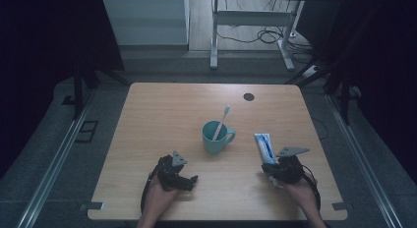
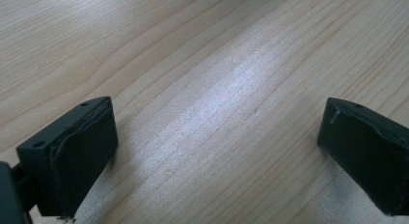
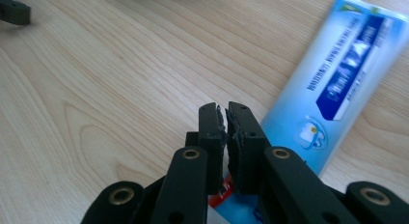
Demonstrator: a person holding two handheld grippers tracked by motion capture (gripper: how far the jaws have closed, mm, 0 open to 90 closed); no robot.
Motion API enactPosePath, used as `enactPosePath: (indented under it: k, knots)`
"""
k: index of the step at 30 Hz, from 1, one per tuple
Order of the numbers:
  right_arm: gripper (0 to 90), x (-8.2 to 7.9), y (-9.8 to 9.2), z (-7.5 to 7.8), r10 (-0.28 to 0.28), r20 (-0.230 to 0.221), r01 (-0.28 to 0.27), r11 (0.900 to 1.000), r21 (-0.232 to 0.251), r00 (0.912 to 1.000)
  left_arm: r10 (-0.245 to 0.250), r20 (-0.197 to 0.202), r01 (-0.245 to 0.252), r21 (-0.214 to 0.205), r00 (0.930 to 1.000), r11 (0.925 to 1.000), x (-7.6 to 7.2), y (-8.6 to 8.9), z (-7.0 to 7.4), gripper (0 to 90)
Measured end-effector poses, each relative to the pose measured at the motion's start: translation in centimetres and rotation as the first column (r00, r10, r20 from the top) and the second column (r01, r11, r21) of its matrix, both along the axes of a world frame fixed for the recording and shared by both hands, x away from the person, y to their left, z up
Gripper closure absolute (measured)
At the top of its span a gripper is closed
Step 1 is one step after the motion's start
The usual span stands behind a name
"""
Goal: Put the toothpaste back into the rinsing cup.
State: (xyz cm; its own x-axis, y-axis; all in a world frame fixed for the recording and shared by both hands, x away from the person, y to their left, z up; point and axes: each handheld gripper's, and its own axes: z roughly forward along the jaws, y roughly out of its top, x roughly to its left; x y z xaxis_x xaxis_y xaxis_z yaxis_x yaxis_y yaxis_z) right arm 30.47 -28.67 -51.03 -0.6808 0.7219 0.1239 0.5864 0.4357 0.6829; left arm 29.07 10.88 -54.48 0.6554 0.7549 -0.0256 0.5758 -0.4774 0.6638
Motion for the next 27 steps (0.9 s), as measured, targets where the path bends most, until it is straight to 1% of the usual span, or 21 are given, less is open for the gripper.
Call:
enactPosePath:
  k: [2,8,12,18,22,24,25,27]
  knots:
    - [84.1,0.0,-0.1,0.0,-0.004,-0.002,0.004,1.0000,-0.003,1.0000,0.000,0.000,0.000,0.000,1.0000,1.0000,0.0,0.0,0.0,0.6]
    - [84.1,0.1,-1.4,-0.1,-0.030,-0.013,0.030,0.9991,-0.031,0.9995,0.000,0.000,0.000,0.000,1.0000,1.0000,0.0,0.0,0.0,0.6]
    - [83.7,0.1,-2.1,-0.2,-0.049,-0.016,0.049,0.9981,-0.037,0.9987,0.000,0.000,0.000,0.000,1.0000,1.0000,0.0,0.0,0.0,0.6]
    - [80.9,-0.1,-2.0,-0.1,-0.050,-0.017,0.049,0.9979,-0.042,0.9986,0.000,0.000,0.000,0.000,1.0000,1.0000,0.0,0.0,0.0,0.6]
    - [79.0,-0.2,-1.9,0.6,-0.045,-0.002,0.045,0.9984,-0.035,0.9990,0.000,0.000,0.000,0.001,1.0000,1.0000,0.0,0.0,0.0,0.6]
    - [77.7,-0.2,-2.0,1.1,-0.044,0.007,0.045,0.9982,-0.041,0.9990,0.000,0.000,0.000,0.000,1.0000,1.0000,0.0,0.0,0.0,0.6]
    - [75.8,-0.1,-2.2,1.7,-0.052,0.020,0.053,0.9975,-0.048,0.9985,0.001,-0.001,-0.001,-0.001,1.0000,1.0000,0.0,0.0,0.0,0.6]
    - [73.2,0.0,-2.5,2.2,-0.060,0.021,0.061,0.9966,-0.056,0.9980,0.002,-0.001,-0.002,-0.001,1.0000,1.0000,0.0,0.0,0.0,0.6]
